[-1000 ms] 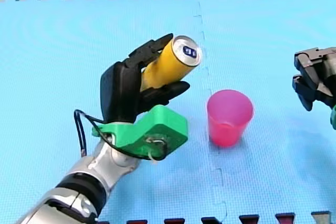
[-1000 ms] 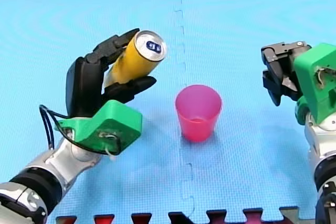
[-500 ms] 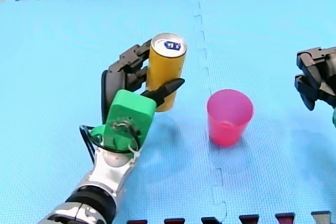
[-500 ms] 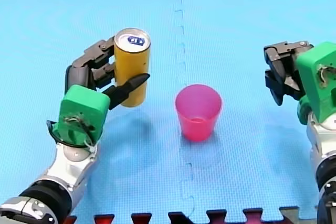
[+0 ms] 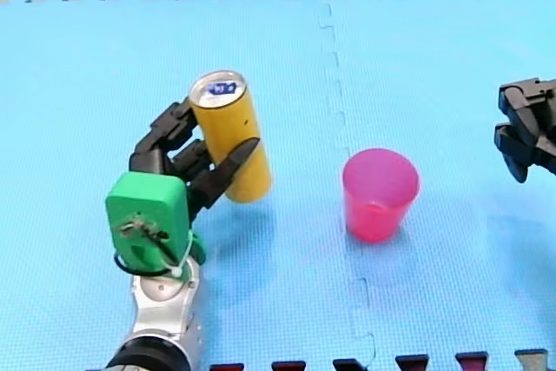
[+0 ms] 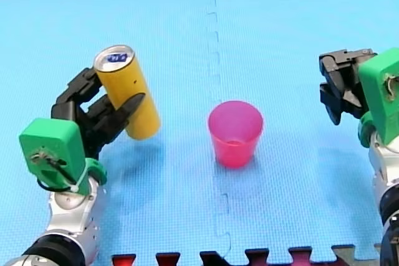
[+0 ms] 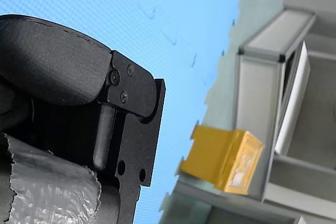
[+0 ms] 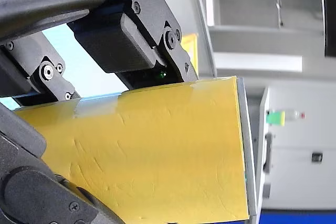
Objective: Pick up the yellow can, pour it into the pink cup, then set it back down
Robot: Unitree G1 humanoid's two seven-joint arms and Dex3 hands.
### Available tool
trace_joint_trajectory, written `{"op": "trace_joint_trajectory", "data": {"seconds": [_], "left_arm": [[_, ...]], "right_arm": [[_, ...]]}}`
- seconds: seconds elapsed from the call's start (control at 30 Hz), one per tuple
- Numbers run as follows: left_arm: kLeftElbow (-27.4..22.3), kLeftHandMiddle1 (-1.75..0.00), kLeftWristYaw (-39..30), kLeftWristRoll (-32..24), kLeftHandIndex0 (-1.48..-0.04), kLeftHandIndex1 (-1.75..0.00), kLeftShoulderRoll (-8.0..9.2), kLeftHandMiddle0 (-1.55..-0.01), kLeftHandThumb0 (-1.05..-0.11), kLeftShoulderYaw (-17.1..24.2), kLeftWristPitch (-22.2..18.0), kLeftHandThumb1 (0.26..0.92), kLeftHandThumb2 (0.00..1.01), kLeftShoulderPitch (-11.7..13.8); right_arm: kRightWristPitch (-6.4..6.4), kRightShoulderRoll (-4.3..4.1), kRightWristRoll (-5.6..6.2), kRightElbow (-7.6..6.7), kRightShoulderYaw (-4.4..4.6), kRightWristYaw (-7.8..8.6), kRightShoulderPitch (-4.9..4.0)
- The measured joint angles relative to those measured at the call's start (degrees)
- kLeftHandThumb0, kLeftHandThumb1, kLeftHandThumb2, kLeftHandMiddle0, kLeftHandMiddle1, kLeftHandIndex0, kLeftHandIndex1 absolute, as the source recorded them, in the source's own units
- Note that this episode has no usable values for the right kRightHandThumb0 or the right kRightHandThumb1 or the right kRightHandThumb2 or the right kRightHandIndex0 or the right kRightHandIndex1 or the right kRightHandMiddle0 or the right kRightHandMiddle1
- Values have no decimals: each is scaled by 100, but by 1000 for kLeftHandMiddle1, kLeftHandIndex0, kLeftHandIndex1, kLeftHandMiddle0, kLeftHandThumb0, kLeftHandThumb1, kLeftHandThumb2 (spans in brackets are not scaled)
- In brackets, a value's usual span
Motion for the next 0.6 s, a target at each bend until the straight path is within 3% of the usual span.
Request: {"op": "trace_joint_trajectory", "data": {"seconds": [0.27, 0.6], "left_arm": [[-162, -11, 324, 323, -1183, 0, 82, -1253, -370, -28, 98, 821, 0, 145], [-149, -1, 853, 833, -1177, 0, 106, -1233, -373, -204, -32, 826, 2, 276]], "right_arm": [[41, -65, 68, 9, -85, 141, -1], [113, -99, 66, 14, -110, 41, -11]]}}
